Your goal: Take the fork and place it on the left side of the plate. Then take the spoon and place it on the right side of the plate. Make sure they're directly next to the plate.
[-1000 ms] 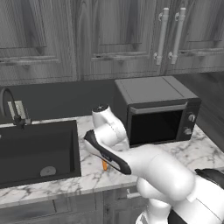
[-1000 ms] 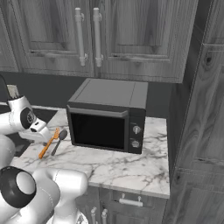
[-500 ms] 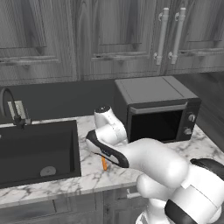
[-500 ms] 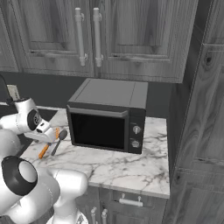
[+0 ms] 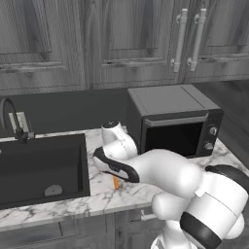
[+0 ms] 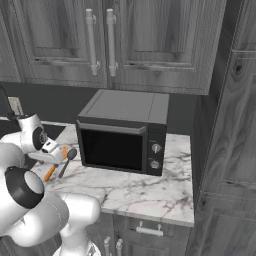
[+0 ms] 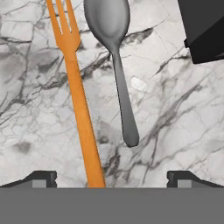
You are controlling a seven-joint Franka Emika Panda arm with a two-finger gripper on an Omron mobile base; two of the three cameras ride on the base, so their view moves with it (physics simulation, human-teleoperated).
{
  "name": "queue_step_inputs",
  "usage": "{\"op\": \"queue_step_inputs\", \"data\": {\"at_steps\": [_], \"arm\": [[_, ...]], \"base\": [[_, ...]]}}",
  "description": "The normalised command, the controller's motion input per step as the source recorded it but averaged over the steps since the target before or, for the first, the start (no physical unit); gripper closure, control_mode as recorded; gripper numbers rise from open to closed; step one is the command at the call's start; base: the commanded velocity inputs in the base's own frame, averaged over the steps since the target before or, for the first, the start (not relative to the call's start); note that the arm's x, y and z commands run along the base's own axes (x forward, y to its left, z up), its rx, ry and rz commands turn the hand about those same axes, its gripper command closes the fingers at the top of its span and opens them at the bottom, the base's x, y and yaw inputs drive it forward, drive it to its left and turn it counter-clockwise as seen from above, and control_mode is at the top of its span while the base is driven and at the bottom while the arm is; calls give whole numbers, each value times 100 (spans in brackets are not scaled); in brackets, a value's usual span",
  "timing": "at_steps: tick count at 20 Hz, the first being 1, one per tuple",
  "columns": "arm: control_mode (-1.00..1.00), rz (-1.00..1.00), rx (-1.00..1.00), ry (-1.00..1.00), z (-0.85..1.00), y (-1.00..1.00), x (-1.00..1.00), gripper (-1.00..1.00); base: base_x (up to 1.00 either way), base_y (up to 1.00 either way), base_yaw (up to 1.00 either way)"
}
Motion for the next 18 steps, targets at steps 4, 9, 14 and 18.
{"op": "queue_step_inputs", "data": {"at_steps": [4,9,14,18], "arm": [[-100,0,0,0,-9,15,3,-100],[-100,0,0,1,-11,1,2,-100],[-100,0,0,1,-14,0,1,-100],[-100,0,0,2,-6,2,8,-100]], "base": [[0,0,0],[0,0,0],[0,0,0],[0,0,0]]}}
